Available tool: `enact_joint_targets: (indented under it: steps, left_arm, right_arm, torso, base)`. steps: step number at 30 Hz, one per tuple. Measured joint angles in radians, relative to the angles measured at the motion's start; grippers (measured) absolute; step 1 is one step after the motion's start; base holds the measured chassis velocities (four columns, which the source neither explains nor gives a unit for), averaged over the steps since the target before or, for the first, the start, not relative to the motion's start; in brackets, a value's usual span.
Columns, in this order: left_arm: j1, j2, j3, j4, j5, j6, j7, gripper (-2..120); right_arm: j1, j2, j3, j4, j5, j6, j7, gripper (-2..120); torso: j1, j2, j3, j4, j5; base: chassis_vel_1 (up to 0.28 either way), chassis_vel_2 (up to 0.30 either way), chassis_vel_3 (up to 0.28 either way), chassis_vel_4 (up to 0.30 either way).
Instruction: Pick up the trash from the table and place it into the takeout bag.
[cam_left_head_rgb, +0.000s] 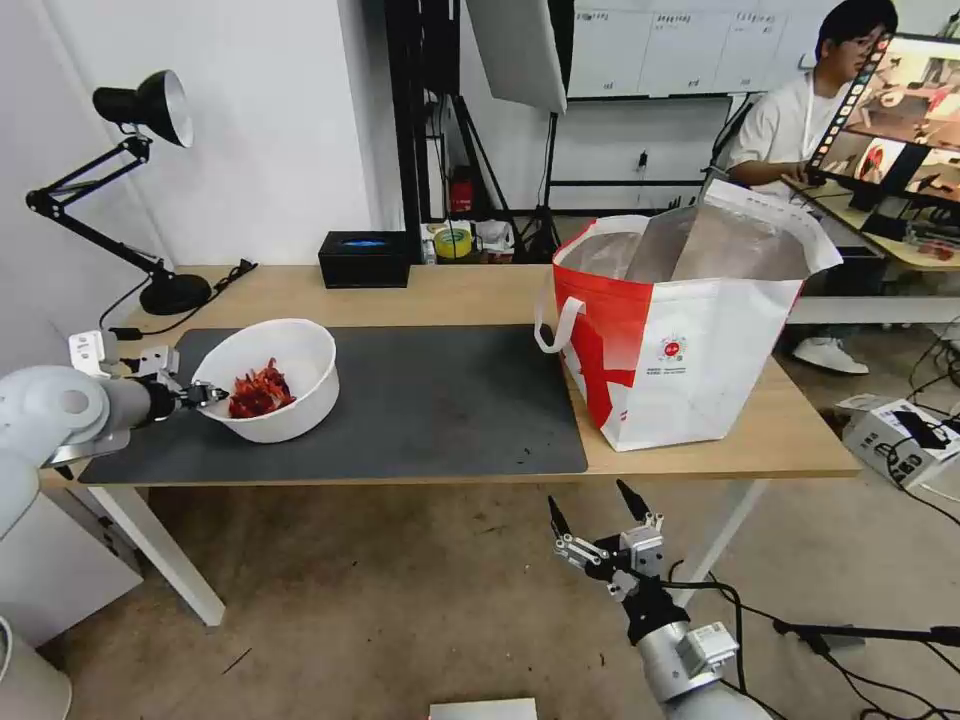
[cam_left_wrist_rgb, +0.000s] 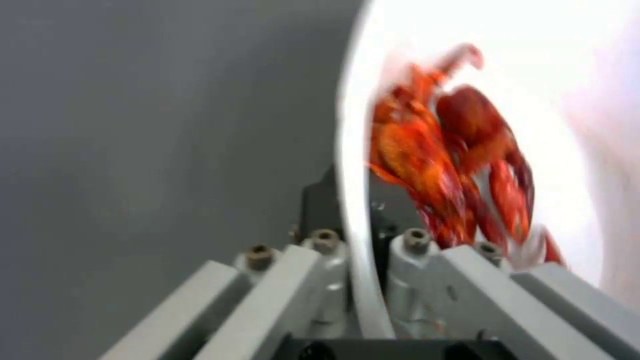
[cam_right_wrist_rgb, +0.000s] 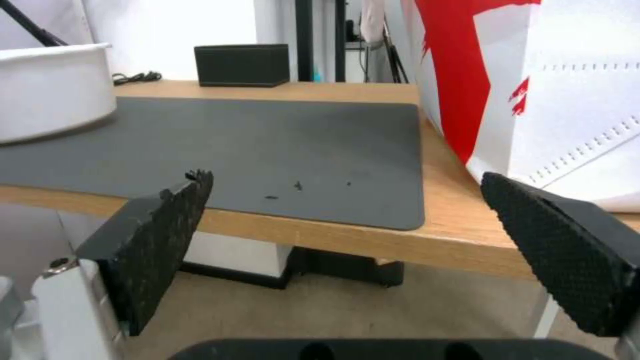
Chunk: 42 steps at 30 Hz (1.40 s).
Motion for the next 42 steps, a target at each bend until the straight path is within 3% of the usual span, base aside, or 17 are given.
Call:
enact_joint_targets:
  steps: [10,18,21,22,25,26,29,30,33,34,41,42]
  left_arm:
    - [-0.054,-0.009,0.008,-0.071,-0.055,-0.003,0.010,0]
    - [-0.310,-0.020,0.143,-0.125,-0.136,-0.020,-0.006,0]
    - [-0.477,-0.073,0.252,-0.137,-0.186,-0.031,-0.030,0]
    - [-0.477,-0.073,0.252,-0.137,-0.186,-0.031,-0.030,0]
    - [-0.624,-0.150,0.353,-0.136,-0.239,-0.052,-0.063,0]
    - [-0.624,-0.150,0.353,-0.136,-0.239,-0.052,-0.063,0]
    - [-0.811,-0.259,0.449,-0.102,-0.287,-0.074,-0.093,0]
    - [-0.811,-0.259,0.449,-0.102,-0.287,-0.074,-0.093,0]
    - [-0.921,-0.361,0.514,-0.050,-0.310,-0.095,-0.112,0]
    - [-0.921,-0.361,0.514,-0.050,-0.310,-0.095,-0.112,0]
    - [-1.010,-0.589,0.605,0.069,-0.300,-0.133,-0.145,0]
    - [-1.010,-0.589,0.605,0.069,-0.300,-0.133,-0.145,0]
  right_arm:
    - [0.000,0.000,0.000,0.000,0.000,0.000,0.000,100]
    - [0.000,0.000,0.000,0.000,0.000,0.000,0.000,100]
    - [0.000,0.000,0.000,0.000,0.000,0.000,0.000,100]
    - [0.000,0.000,0.000,0.000,0.000,0.000,0.000,100]
    - [0.000,0.000,0.000,0.000,0.000,0.000,0.000,100]
    - [0.000,0.000,0.000,0.000,0.000,0.000,0.000,100]
    - [0.000,0.000,0.000,0.000,0.000,0.000,0.000,100]
    - [0.000,0.000,0.000,0.000,0.000,0.000,0.000,100]
    - [0.000,0.000,0.000,0.000,0.000,0.000,0.000,100]
    - [0.000,0.000,0.000,0.000,0.000,0.000,0.000,100]
    - [0.000,0.000,0.000,0.000,0.000,0.000,0.000,100]
    - [0.000,0.000,0.000,0.000,0.000,0.000,0.000,100]
  torso:
    - [0.000,0.000,0.000,0.0001,-0.0002]
    - [0.000,0.000,0.000,0.0000,0.0002]
    - [0.000,0.000,0.000,0.0000,0.0004]
    - [0.000,0.000,0.000,0.0000,0.0004]
    - [0.000,0.000,0.000,-0.0002,-0.0001]
    - [0.000,0.000,0.000,-0.0002,-0.0001]
    - [0.000,0.000,0.000,-0.0003,0.0006]
    - [0.000,0.000,0.000,-0.0003,0.0006]
    - [0.000,0.000,0.000,-0.0001,0.0004]
    - [0.000,0.000,0.000,-0.0001,0.0004]
    - [0.000,0.000,0.000,-0.0002,0.0004]
    - [0.000,0.000,0.000,-0.0002,0.0004]
  base:
    - [0.000,0.000,0.000,0.000]
    - [0.000,0.000,0.000,0.000]
    - [0.000,0.000,0.000,0.000]
    - [0.000,0.000,0.000,0.000]
    - [0.000,0.000,0.000,0.000]
    - [0.000,0.000,0.000,0.000]
    - [0.000,0.000,0.000,0.000]
    - [0.000,0.000,0.000,0.000]
    - [0.000,0.000,0.000,0.000]
    - [0.000,0.000,0.000,0.000]
    - [0.000,0.000,0.000,0.000]
    - [0.000,0.000,0.000,0.000]
